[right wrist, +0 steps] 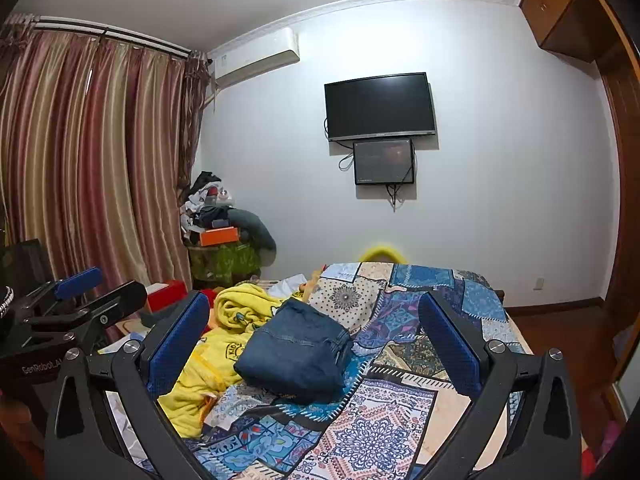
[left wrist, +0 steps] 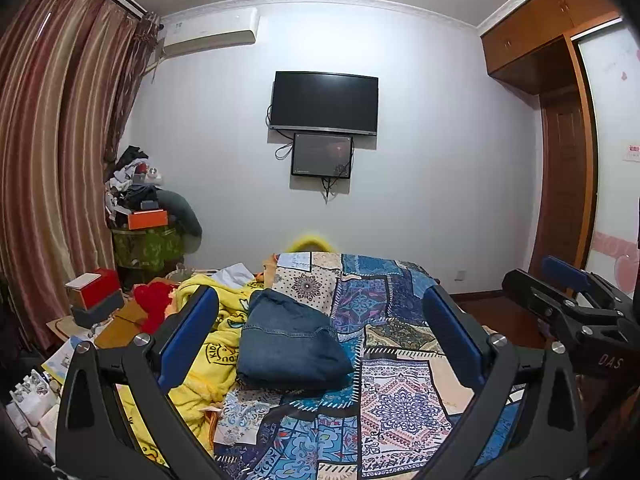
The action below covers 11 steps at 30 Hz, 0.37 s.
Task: Fold large clothes
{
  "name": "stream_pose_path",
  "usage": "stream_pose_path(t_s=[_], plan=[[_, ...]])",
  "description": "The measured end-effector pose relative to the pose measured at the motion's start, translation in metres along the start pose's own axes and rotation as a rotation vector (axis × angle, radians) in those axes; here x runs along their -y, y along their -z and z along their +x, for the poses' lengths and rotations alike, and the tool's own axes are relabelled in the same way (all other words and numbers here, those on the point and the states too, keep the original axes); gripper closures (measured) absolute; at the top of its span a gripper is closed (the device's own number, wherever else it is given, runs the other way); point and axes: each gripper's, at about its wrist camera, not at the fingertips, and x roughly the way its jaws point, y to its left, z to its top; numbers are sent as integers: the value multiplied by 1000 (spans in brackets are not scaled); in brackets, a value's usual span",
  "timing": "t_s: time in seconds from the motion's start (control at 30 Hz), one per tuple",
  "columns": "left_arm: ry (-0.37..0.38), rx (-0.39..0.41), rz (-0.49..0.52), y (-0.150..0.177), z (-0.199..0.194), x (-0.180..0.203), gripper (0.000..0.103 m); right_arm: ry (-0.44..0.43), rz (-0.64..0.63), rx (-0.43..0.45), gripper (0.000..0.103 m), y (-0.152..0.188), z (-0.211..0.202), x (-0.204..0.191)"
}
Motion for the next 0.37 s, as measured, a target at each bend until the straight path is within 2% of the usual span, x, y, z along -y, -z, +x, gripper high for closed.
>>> stream_pose_path(t_s=[0.37], plan=[[13, -22, -9, 3, 9, -5, 0, 4, 8, -12, 0, 2, 4, 1]])
